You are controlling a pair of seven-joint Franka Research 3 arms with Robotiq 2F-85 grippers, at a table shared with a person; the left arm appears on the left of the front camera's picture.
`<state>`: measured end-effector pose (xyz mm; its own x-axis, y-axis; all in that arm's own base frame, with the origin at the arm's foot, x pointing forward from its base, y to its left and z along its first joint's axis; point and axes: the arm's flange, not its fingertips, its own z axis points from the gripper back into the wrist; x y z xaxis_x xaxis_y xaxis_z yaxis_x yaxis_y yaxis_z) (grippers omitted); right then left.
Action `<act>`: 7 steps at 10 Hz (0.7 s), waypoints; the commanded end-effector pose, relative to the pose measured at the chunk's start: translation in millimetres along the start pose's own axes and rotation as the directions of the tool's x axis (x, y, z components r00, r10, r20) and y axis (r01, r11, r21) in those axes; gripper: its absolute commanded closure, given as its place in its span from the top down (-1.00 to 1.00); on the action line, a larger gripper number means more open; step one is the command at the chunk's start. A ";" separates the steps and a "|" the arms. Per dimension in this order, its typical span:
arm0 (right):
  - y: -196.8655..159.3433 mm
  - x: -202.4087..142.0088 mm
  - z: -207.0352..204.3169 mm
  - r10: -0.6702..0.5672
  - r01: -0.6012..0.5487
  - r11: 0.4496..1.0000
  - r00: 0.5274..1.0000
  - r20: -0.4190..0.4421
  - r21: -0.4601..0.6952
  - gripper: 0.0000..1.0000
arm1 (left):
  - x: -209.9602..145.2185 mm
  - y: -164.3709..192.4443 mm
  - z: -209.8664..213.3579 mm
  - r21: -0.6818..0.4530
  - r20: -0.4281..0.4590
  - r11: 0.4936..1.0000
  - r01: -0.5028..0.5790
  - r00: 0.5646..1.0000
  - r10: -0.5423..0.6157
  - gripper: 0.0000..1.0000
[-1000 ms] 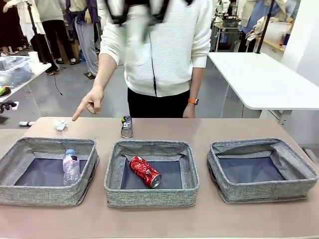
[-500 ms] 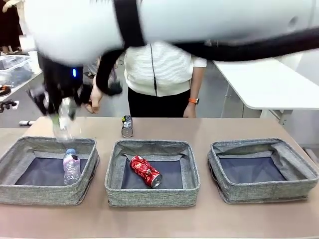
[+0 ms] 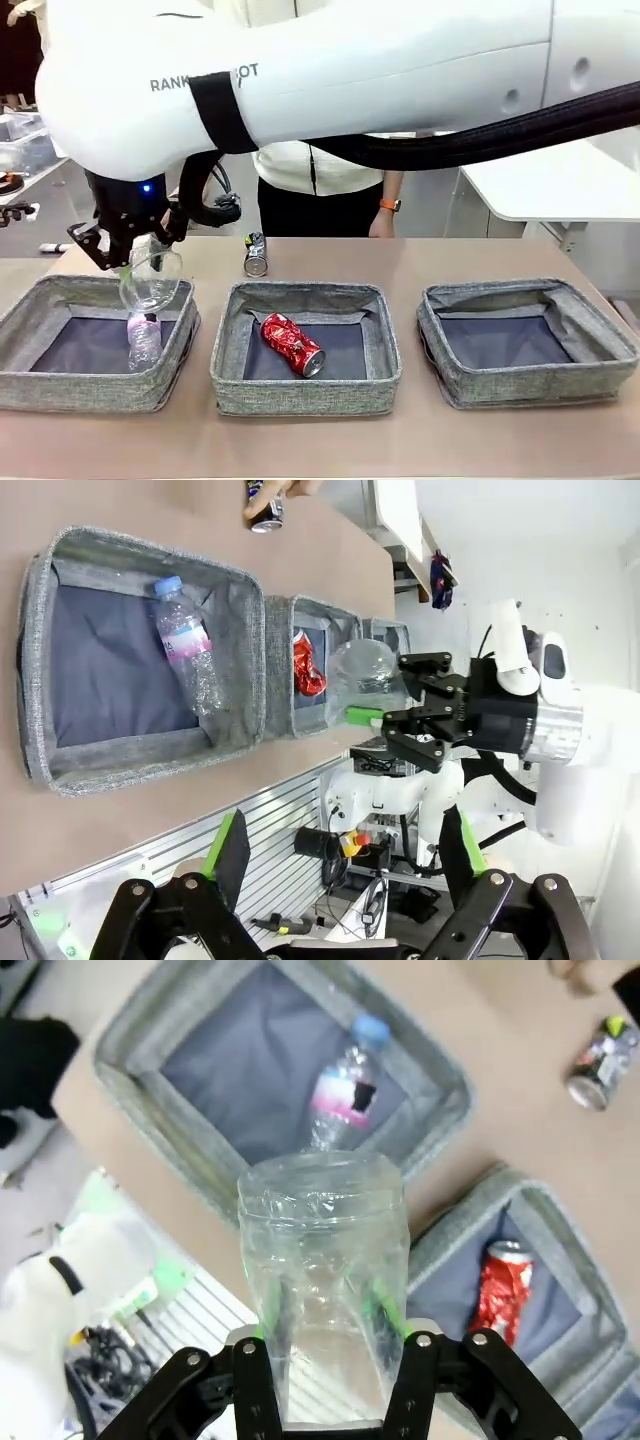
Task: Sort the waste into the appropriate baskets.
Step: Place the picked waste into the Fabric basket indicated by the person.
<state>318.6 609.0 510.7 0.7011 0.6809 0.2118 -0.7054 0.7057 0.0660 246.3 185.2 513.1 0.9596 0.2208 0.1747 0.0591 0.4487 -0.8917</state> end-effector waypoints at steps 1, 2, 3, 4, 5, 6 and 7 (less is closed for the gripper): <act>7.1 6.5 -35.3 0.049 -0.059 0.994 0.992 0.116 0.089 -0.19 | 2.0 -2.9 0.3 0.019 -0.005 1.000 -0.006 1.000 0.006 0.96; 14.6 17.5 -46.9 0.067 -0.107 0.980 0.973 0.222 0.169 -0.19 | 2.0 -2.9 0.3 0.019 -0.005 1.000 -0.006 1.000 0.006 0.96; 18.5 25.0 -57.5 0.081 -0.132 0.977 0.956 0.282 0.167 -0.19 | 2.0 -2.9 0.3 0.019 -0.005 1.000 -0.006 1.000 0.006 0.96; 17.8 26.6 -65.4 0.074 -0.128 0.976 0.956 0.284 0.174 -0.19 | 2.0 -2.9 0.3 0.019 -0.005 1.000 -0.006 1.000 0.006 0.96; 16.1 25.5 -71.1 0.061 -0.118 0.973 0.960 0.272 0.199 -0.19 | 2.0 -2.9 0.3 0.019 -0.005 1.000 -0.006 1.000 0.006 0.96; 14.5 23.1 -74.4 0.055 -0.109 0.976 0.962 0.267 0.189 -0.19 | 2.0 -2.9 0.3 0.019 -0.005 1.000 -0.006 1.000 0.006 0.96; 13.1 20.5 -75.5 0.061 -0.110 0.982 0.954 0.292 0.154 0.98 | 2.0 -2.9 0.3 0.019 -0.005 1.000 -0.006 1.000 0.006 0.96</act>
<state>338.2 658.8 440.3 0.6167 0.6328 0.4682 -0.7747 0.5936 0.2180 247.8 184.1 513.4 0.9602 0.2176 0.1750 0.0595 0.4528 -0.8896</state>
